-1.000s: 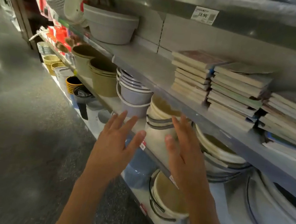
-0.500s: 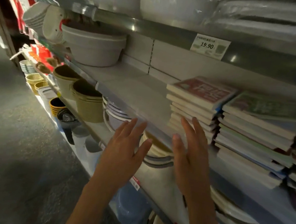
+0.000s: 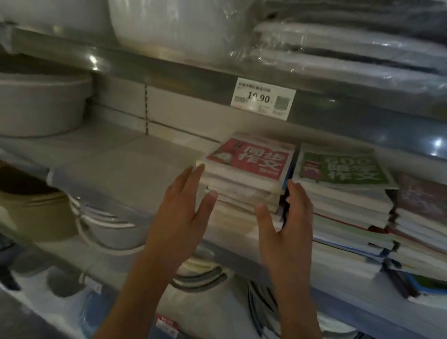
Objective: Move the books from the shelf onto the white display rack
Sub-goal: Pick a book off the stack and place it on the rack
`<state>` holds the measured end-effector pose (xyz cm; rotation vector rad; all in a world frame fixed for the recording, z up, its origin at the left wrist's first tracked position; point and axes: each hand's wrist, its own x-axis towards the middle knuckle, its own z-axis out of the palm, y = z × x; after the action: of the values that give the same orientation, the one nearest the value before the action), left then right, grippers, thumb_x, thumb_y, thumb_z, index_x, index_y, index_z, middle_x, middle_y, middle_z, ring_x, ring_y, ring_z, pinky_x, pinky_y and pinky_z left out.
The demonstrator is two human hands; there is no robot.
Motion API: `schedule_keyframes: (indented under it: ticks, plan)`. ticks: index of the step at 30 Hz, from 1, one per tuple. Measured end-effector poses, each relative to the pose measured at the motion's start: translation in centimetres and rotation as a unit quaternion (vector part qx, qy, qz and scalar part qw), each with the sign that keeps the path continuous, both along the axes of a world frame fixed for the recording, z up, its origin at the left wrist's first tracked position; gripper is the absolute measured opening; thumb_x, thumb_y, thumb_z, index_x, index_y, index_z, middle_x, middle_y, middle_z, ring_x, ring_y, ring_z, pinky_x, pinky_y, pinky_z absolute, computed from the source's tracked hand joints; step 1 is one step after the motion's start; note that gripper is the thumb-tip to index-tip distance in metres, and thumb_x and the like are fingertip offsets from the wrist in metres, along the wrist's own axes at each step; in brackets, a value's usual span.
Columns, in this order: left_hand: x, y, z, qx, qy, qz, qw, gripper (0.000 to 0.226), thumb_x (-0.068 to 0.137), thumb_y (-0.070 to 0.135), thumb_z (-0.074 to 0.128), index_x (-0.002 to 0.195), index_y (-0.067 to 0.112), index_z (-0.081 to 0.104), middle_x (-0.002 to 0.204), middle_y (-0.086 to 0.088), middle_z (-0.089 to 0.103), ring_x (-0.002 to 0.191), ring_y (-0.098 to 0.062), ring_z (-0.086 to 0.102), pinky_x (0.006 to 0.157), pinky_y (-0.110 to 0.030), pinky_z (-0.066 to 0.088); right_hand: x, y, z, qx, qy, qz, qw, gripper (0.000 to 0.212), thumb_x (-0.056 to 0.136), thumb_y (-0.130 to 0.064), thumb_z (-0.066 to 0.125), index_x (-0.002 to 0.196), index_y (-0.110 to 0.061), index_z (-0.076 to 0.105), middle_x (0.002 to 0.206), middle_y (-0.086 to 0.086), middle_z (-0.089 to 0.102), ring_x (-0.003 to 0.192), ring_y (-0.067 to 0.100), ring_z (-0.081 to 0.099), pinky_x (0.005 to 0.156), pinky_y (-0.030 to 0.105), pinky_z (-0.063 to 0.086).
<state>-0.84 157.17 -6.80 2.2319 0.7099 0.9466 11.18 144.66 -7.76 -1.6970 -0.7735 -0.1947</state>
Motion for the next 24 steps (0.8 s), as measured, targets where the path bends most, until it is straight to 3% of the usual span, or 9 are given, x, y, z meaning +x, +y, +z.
schedule_keyframes:
  ticks: [2, 5, 7, 10, 12, 15, 18, 21, 24]
  plan:
    - [1.3, 1.8, 0.5, -0.020, -0.031, 0.000, 0.999, 0.059, 0.103, 0.047, 0.037, 0.156, 0.023, 0.027, 0.161, -0.004, 0.028, 0.146, -0.023, 0.029, 0.118, -0.037, 0.027, 0.5, 1.2, 0.5, 0.000, 0.017, -0.017, 1.000, 0.072, 0.089, -0.052, 0.056, 0.150, -0.020, 0.036, 0.151, 0.000, 0.035, 0.135, 0.020, 0.043, 0.110, 0.046, 0.041]
    - [3.2, 4.2, 1.2, -0.055, -0.051, -0.021, 0.997, 0.055, 0.105, 0.034, 0.041, 0.155, 0.017, 0.028, 0.160, -0.008, 0.028, 0.144, -0.024, 0.032, 0.109, -0.024, 0.025, 1.0, 2.7, 0.9, 0.001, 0.056, -0.051, 0.997, 0.058, 0.095, -0.041, 0.059, 0.146, -0.020, 0.044, 0.141, 0.000, 0.044, 0.126, 0.016, 0.048, 0.108, 0.042, 0.043]
    - [4.2, 5.4, 1.2, -0.083, -0.061, -0.037, 0.994, 0.054, 0.105, 0.037, 0.041, 0.154, 0.015, 0.032, 0.157, -0.009, 0.032, 0.140, -0.023, 0.038, 0.102, -0.019, 0.026, 0.9, 3.4, 1.0, -0.006, 0.056, -0.087, 0.995, 0.057, 0.095, -0.044, 0.057, 0.145, -0.020, 0.045, 0.137, 0.004, 0.047, 0.123, 0.016, 0.047, 0.106, 0.036, 0.042]
    - [5.3, 6.6, 0.9, -0.114, -0.075, -0.072, 0.988, 0.056, 0.101, 0.054, 0.039, 0.144, 0.019, 0.046, 0.141, -0.008, 0.052, 0.127, -0.024, 0.052, 0.103, -0.031, 0.040, 0.3, 4.3, 1.1, -0.024, 0.068, -0.123, 0.990, 0.064, 0.095, -0.045, 0.058, 0.150, -0.020, 0.038, 0.138, 0.009, 0.045, 0.123, 0.023, 0.048, 0.104, 0.036, 0.041]
    - [5.7, 6.8, 0.6, -0.130, -0.100, -0.089, 0.982, 0.044, 0.102, 0.050, 0.044, 0.134, 0.021, 0.053, 0.121, 0.001, 0.064, 0.110, -0.015, 0.062, 0.094, -0.033, 0.048, 0.0, 4.8, 1.3, -0.015, 0.079, -0.137, 0.987, 0.066, 0.094, -0.046, 0.060, 0.151, -0.023, 0.036, 0.139, 0.008, 0.044, 0.125, 0.026, 0.048, 0.105, 0.041, 0.042]
    - [6.0, 6.5, 0.3, -0.143, -0.143, -0.097, 0.974, 0.028, 0.103, 0.035, 0.051, 0.127, 0.022, 0.057, 0.103, 0.021, 0.064, 0.097, 0.006, 0.062, 0.081, -0.018, 0.047, -0.4, 5.3, 1.3, -0.008, 0.075, -0.154, 0.985, 0.069, 0.092, -0.048, 0.062, 0.151, -0.025, 0.035, 0.136, 0.006, 0.048, 0.121, 0.024, 0.051, 0.101, 0.039, 0.045]
    - [5.8, 5.9, 0.7, -0.158, -0.154, -0.092, 0.971, 0.027, 0.102, 0.024, 0.054, 0.129, 0.017, 0.058, 0.094, 0.027, 0.059, 0.080, 0.021, 0.058, 0.066, -0.002, 0.041, -0.6, 5.8, 1.4, -0.014, 0.071, -0.186, 0.980, 0.070, 0.091, -0.051, 0.063, 0.150, -0.023, 0.036, 0.128, 0.007, 0.052, 0.114, 0.025, 0.054, 0.095, 0.036, 0.046]
    - [5.7, 5.8, 1.0, -0.168, -0.149, -0.094, 0.970, 0.029, 0.101, 0.018, 0.055, 0.130, 0.014, 0.058, 0.091, 0.026, 0.056, 0.073, 0.026, 0.054, 0.061, 0.000, 0.039, -0.4, 6.1, 1.6, -0.031, 0.079, -0.206, 0.975, 0.070, 0.089, -0.054, 0.063, 0.148, -0.023, 0.039, 0.124, 0.008, 0.056, 0.110, 0.025, 0.058, 0.089, 0.035, 0.047]
    - [5.2, 5.9, 1.2, -0.165, -0.157, -0.097, 0.969, 0.030, 0.100, 0.016, 0.057, 0.130, 0.016, 0.061, 0.088, 0.026, 0.056, 0.069, 0.024, 0.054, 0.062, -0.001, 0.041, -0.5, 5.9, 1.7, -0.022, 0.090, -0.192, 0.977, 0.067, 0.088, -0.051, 0.067, 0.145, -0.024, 0.044, 0.126, 0.004, 0.060, 0.112, 0.022, 0.059, 0.094, 0.038, 0.050]
